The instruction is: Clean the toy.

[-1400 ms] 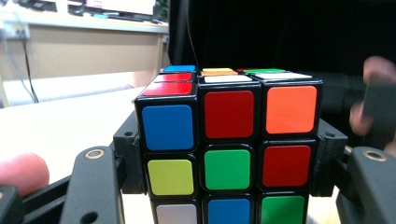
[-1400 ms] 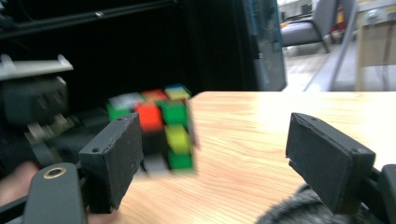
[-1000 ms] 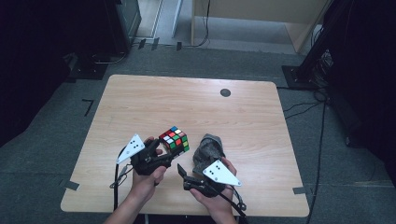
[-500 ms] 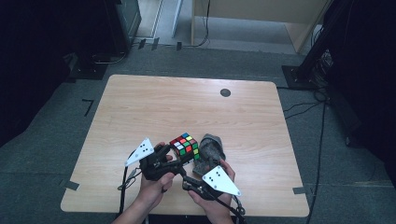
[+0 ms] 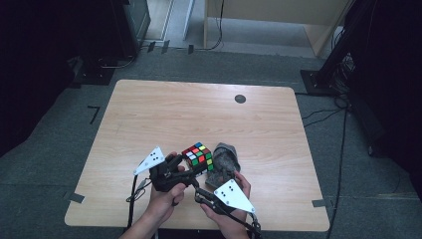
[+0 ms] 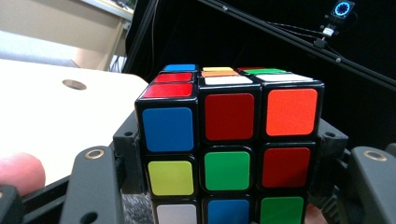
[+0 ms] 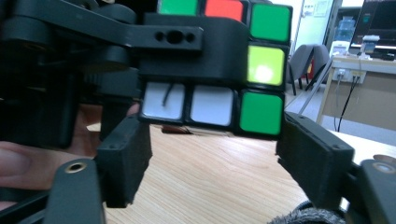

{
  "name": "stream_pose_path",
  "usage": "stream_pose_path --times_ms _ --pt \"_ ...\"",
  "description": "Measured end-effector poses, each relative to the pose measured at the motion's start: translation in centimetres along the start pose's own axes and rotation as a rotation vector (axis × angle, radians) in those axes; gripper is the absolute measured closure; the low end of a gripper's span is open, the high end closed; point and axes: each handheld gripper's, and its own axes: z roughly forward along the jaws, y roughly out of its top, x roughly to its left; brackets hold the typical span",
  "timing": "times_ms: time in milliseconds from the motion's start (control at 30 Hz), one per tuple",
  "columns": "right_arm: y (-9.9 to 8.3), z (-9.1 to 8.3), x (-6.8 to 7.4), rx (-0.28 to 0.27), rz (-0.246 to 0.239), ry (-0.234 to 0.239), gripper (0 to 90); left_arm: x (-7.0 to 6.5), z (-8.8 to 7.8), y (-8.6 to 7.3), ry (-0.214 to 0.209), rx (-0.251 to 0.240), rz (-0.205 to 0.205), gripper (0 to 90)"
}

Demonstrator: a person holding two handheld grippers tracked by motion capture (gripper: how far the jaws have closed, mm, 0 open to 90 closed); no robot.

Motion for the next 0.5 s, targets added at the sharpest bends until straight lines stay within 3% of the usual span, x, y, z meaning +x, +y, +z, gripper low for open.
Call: stream_pose_path --times_ms 233,500 --pt "0.00 0.07 -0.28 0.001 0.017 0.016 32.6 0.03 0.16 -0.11 0.006 0.009 0.003 33.9" --pt "0.06 0.19 -0.82 0.039 0.000 0.041 34.3 0.76 -0.09 0.38 -0.014 0.006 -0.025 30.3"
